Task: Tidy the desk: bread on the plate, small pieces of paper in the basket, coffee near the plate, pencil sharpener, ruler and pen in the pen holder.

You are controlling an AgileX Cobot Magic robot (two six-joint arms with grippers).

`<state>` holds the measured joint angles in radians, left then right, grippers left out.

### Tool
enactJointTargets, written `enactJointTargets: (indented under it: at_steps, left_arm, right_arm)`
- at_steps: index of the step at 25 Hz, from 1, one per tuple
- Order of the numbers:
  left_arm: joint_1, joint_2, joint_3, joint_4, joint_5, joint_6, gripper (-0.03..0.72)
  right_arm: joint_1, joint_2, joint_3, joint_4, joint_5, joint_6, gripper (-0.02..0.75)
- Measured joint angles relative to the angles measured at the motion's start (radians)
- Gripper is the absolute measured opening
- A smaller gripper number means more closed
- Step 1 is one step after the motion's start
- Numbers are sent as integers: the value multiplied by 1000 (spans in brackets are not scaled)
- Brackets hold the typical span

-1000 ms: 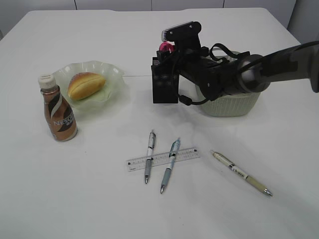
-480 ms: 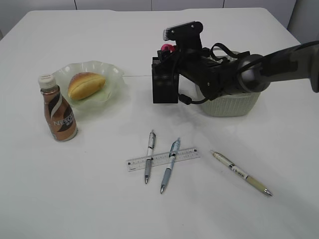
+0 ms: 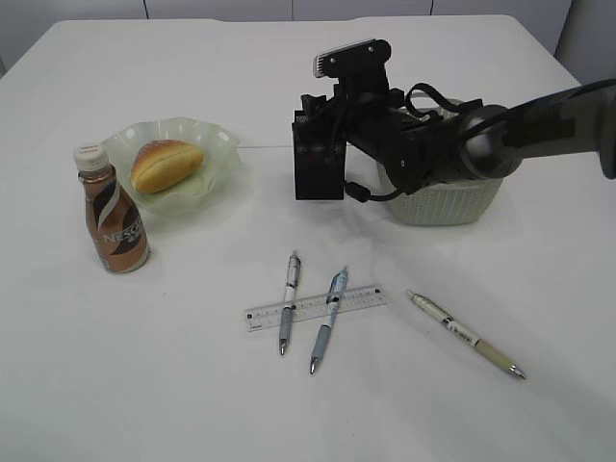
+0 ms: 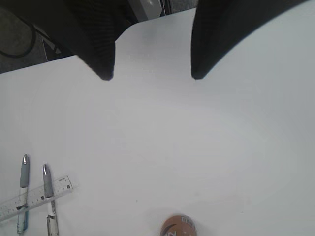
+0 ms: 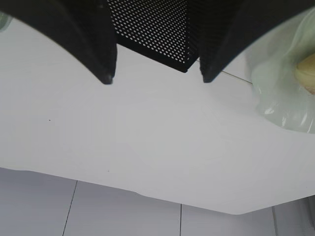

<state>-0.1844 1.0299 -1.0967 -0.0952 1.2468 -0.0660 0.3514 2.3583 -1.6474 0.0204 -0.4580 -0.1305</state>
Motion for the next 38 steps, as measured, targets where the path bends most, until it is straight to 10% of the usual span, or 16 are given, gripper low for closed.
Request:
enactJointTargets:
  at_steps: [16, 38]
  left_arm:
    - [0, 0, 0, 4, 0, 0, 361]
    - [0, 0, 0, 8, 0, 0, 361]
  right_arm:
    - [8, -117, -2, -4, 222, 10, 427]
    - [9, -560, -2, -4, 1117, 12, 427]
